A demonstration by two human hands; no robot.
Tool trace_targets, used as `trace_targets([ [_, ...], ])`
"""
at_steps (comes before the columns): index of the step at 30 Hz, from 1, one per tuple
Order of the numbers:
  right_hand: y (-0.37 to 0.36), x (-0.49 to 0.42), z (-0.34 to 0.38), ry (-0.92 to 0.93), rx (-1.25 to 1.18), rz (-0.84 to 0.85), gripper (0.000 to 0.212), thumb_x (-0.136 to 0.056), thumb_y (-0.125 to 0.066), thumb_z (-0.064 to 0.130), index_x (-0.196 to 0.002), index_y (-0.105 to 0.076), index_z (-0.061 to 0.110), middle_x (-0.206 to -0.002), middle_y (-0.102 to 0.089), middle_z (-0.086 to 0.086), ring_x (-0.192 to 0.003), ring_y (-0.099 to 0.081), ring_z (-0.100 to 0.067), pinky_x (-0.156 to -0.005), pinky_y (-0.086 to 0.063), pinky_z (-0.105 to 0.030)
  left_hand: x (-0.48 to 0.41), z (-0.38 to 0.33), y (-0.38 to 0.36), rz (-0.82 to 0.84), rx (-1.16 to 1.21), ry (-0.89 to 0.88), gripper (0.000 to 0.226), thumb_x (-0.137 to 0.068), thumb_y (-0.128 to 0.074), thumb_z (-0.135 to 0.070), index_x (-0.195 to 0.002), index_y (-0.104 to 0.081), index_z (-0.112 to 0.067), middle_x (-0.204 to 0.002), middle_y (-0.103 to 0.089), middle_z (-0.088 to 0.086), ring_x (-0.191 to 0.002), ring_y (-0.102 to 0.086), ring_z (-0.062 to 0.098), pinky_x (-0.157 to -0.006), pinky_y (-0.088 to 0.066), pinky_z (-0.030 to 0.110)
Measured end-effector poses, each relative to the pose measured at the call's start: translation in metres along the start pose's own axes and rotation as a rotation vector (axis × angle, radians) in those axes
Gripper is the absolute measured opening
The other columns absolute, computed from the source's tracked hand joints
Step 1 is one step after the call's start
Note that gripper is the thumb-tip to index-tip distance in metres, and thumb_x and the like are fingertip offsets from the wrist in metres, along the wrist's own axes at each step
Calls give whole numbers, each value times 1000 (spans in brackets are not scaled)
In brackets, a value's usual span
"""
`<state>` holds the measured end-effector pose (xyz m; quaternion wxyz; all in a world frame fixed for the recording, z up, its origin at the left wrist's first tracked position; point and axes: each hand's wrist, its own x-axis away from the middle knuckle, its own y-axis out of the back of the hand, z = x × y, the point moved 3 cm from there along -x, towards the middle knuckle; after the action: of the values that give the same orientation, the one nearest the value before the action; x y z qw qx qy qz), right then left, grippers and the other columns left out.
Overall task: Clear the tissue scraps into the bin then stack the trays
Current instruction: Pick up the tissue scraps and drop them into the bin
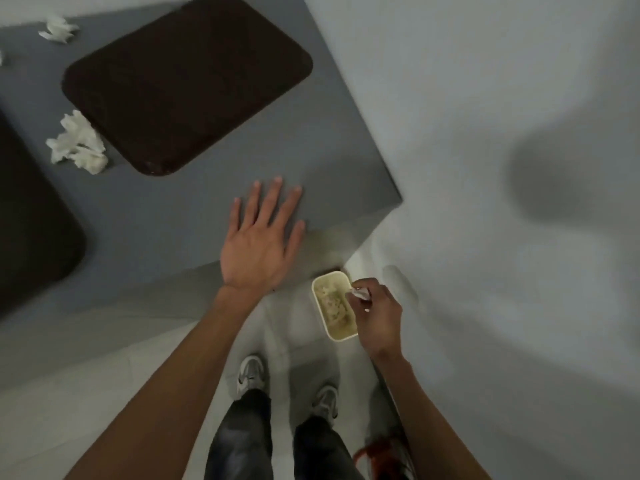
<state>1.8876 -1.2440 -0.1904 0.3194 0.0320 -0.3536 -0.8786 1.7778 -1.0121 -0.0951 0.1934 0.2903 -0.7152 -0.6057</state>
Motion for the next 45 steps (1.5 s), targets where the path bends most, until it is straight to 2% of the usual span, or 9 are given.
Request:
trace_targets([
  [3,-30,5,-67,-115,-25,14,22,-95,-76,21,-98,-54,22,-86,-64,5,-78,-64,-4,-62,-43,-7,-1,-4,-7,-58,-39,8,61,-108,-16,-60,-165,-7,-38,-174,-10,-4,-161,-5,23,-127,-13,52],
  [6,-70,1,-130,-217,11,61,31,-96,-75,24,-95,-46,17,-84,-63,1,-74,-64,-16,-57,-43,-15,0,-5,-18,-105,-66,22,60,-108,-16,-60,-164,-11,-39,-173,-14,-5,-160,-10,22,-127,-15,51],
  [10,-127,-20,-192,-245,98,117,27,-94,-74,21,-97,-47,18,-94,-70,-9,-85,-68,-34,-69,-56,-40,1,-4,-27,-162,-72,21,59,-108,-14,-61,-163,-14,-42,-172,-17,-7,-160,-14,22,-127,-17,50],
  [15,-189,-56,-245,-239,275,260,30,-98,-67,21,-122,-52,9,-114,-68,-18,-105,-67,-41,-81,-59,-48,0,-1,-36,-247,-111,13,59,-108,-13,-61,-162,-21,-42,-170,-24,-7,-158,-21,22,-127,-20,47],
  [20,-214,-77,-265,-225,440,422,66,-98,-70,30,-152,-38,10,-131,-62,-22,-120,-62,-42,-93,-56,-49,-1,1,-42,-270,-127,9,59,-107,-12,-62,-162,-23,-41,-170,-26,-7,-157,-23,23,-127,-21,48],
  [27,-188,-71,-239,-253,461,421,65,-99,-64,41,-151,-36,15,-138,-58,-18,-121,-62,-39,-96,-56,-52,0,1,-38,-203,-123,5,60,-108,-11,-62,-163,-19,-40,-171,-22,-5,-159,-19,24,-127,-20,50],
  [39,-92,30,-101,-165,312,279,48,-106,-56,38,-148,-47,17,-138,-60,-12,-121,-62,-36,-97,-56,-48,6,3,-23,-54,-19,-19,57,-110,-15,-56,-164,-11,-37,-173,-12,-3,-161,-6,25,-128,-13,53],
  [42,-69,58,-55,-111,243,220,44,-105,-58,36,-145,-51,18,-137,-62,-12,-121,-63,-35,-96,-56,-43,17,8,-7,27,111,-22,53,-111,-18,-50,-162,-23,-34,-172,-17,-3,-160,-7,22,-129,-12,52],
  [45,-46,80,-2,-45,170,124,35,-103,-65,30,-134,-61,16,-128,-69,-11,-113,-68,-32,-93,-52,-31,35,19,27,34,270,45,49,-111,-23,-46,-154,-39,-27,-164,-37,0,-156,-25,23,-126,-24,49],
])
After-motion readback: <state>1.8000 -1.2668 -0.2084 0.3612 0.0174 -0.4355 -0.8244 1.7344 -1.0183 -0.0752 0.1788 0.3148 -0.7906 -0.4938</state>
